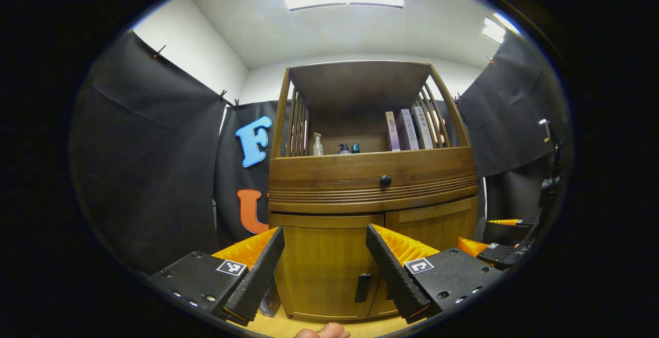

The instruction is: Open the right door of the double-door shoe cabinet with the right hand, and open the left door with the left hand.

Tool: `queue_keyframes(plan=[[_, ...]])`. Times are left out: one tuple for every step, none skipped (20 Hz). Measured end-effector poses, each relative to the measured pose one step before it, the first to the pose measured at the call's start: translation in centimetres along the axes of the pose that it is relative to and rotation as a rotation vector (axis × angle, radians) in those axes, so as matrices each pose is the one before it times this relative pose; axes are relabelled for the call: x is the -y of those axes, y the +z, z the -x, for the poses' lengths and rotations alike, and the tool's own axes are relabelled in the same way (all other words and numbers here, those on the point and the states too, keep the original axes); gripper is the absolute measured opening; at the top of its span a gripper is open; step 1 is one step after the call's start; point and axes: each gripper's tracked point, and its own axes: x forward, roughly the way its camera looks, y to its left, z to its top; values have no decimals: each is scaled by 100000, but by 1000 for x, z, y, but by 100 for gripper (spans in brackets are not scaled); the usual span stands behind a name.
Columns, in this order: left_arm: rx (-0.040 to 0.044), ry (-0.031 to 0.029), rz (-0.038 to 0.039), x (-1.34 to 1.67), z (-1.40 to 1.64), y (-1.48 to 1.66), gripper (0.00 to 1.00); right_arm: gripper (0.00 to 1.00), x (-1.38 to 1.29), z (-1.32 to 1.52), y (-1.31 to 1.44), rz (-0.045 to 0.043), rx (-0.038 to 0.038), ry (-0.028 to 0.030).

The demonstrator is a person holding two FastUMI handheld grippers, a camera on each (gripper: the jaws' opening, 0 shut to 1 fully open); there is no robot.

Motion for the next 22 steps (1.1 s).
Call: queue_keyframes(plan=[[-203, -1163, 219, -253, -222, -240, 100, 100, -679, -625, -841, -483, -1465, -162], [-632, -1800, 609, -191, -299, -358, 100, 100, -605, -700, -916, -178, -1335, -977], [-895, -1914, 704, -176, -335, -418, 100, 100, -687, -663, -801, 75, -1596, -873], [-1039, -1572, 483, -160, -53, -307, 96, 100, -792, -873, -964, 249, -2062, -701], [-1057, -966, 182, -295, -151, -397, 100, 100, -937, -647, -801, 106, -1646, 301], [-1030, -335, 148, -366, -155, -514, 100, 100, -662, -680, -781, 147, -1896, 108], [-877, -228, 46, -393, -100, -441, 96, 99, -836, -619, -864, 384, -991, 603], [-745, 346, -163, -480, -184, -518, 96, 99, -418, -893, -811, 1012, -860, -501], [-718, 440, -585, -696, -248, -364, 96, 97, 99, -905, -1120, 1675, -2049, -1926], [-1044, 200, -1130, -408, -92, -461, 100, 94, -208, -1027, -1263, 711, -3220, -852], [-1292, -91, -1172, -284, -72, -546, 96, 93, -360, -983, -1080, -35, -3608, 568], [-574, -682, -778, -138, 4, -299, 96, 93, -293, -1074, -616, -773, -2641, 511], [-469, -736, -634, 36, -61, -183, 96, 92, -189, -729, -447, -1503, -1824, -146], [-275, -401, -536, -119, -36, -133, 96, 89, 4, -621, -285, -1815, 115, -1183], [-200, 184, -200, -220, -44, -215, 96, 87, 232, -354, -867, -1081, -1525, -1427], [-197, 80, 257, -175, -76, -202, 96, 82, -30, -554, -672, -1466, -1808, -396], [-87, -47, 637, -69, -65, -124, 96, 80, -110, -551, -442, -1616, -916, -61], [-180, 17, 550, -31, -57, -99, 96, 78, -174, -365, -239, -775, -796, 106], [-223, 392, 314, -86, 1, -58, 96, 77, -16, -438, -44, 94, -59, -240], [-255, 737, -82, -155, 10, -64, 100, 74, -127, -357, -85, 138, 93, 12], [-281, 823, 29, -253, 73, -37, 96, 72, -93, -261, 32, 164, -184, 25], [-478, 776, 146, -202, 60, -80, 96, 68, -28, -300, -126, -86, -495, -349]])
